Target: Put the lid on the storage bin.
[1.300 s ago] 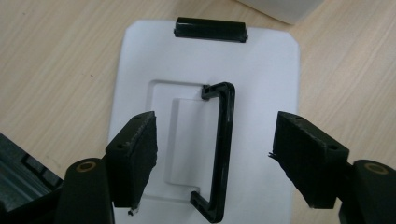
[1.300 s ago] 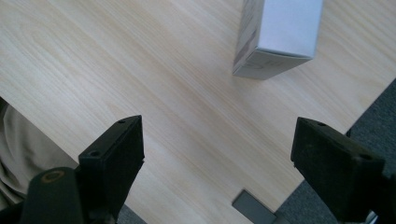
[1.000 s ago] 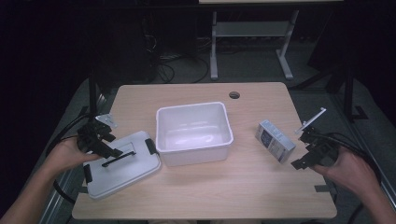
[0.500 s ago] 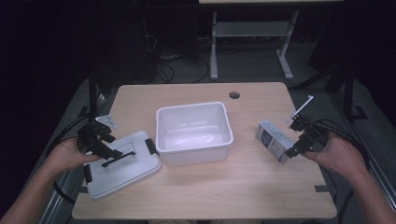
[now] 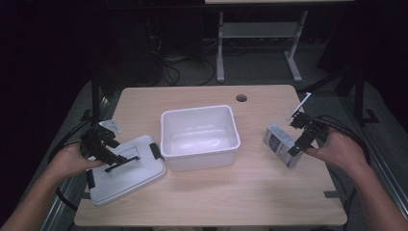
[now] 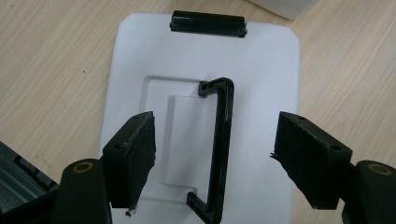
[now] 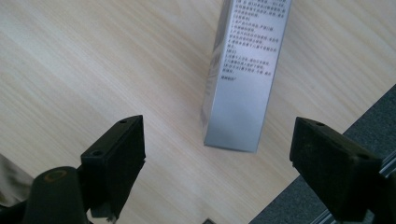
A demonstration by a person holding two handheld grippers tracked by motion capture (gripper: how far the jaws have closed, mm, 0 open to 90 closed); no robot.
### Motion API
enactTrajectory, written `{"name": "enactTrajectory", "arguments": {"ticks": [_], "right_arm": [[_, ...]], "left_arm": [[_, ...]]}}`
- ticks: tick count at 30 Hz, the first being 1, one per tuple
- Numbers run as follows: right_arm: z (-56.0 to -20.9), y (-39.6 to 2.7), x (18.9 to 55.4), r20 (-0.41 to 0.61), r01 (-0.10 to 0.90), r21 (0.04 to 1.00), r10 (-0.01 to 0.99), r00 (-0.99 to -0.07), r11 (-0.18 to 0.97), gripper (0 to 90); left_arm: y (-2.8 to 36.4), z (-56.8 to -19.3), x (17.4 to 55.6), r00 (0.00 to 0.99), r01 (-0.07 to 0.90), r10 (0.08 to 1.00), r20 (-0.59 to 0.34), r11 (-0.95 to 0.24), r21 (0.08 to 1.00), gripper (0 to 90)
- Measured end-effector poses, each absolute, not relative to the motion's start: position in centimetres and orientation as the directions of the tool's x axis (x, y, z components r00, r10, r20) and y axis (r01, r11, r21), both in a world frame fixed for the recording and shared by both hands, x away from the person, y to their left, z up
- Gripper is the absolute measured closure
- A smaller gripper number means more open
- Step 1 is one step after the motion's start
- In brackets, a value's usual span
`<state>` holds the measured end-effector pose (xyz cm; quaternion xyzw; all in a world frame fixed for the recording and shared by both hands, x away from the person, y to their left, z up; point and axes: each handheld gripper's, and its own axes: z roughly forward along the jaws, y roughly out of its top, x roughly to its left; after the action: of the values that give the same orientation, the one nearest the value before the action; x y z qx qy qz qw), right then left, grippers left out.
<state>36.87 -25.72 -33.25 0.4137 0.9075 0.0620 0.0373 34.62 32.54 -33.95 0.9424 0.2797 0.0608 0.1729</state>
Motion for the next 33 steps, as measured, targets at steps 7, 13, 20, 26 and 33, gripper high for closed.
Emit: {"name": "enactTrajectory", "arguments": {"ticks": [7, 13, 20, 26, 33], "right_arm": [[-33.2, -25.3, 38.1, -0.022, 0.745, 0.145, 0.754, -0.656, 0.652, 17.7], [-33.7, -25.1, 39.0, -0.016, 0.754, 0.137, 0.762, -0.647, 0.643, 17.7], [-34.7, -24.4, 40.1, -0.009, 0.756, 0.115, 0.761, -0.648, 0.645, 18.3], [-35.3, -24.0, 40.9, -0.011, 0.755, 0.112, 0.76, -0.65, 0.647, 19.2], [-35.9, -23.9, 41.6, -0.005, 0.765, 0.102, 0.769, -0.639, 0.636, 19.7]], "left_arm": [[32.5, -33.9, 34.7, 0.837, 0.505, 0.547, 0.017, -0.785, 0.359, 29.3], [32.4, -34.0, 34.7, 0.837, 0.507, 0.548, 0.015, -0.785, 0.357, 29.4], [32.6, -34.0, 34.7, 0.836, 0.507, 0.548, 0.016, -0.784, 0.358, 29.4], [32.7, -34.1, 34.7, 0.837, 0.507, 0.546, 0.017, -0.787, 0.352, 29.7], [32.7, -34.3, 34.6, 0.836, 0.509, 0.549, 0.016, -0.786, 0.35, 29.7]]}}
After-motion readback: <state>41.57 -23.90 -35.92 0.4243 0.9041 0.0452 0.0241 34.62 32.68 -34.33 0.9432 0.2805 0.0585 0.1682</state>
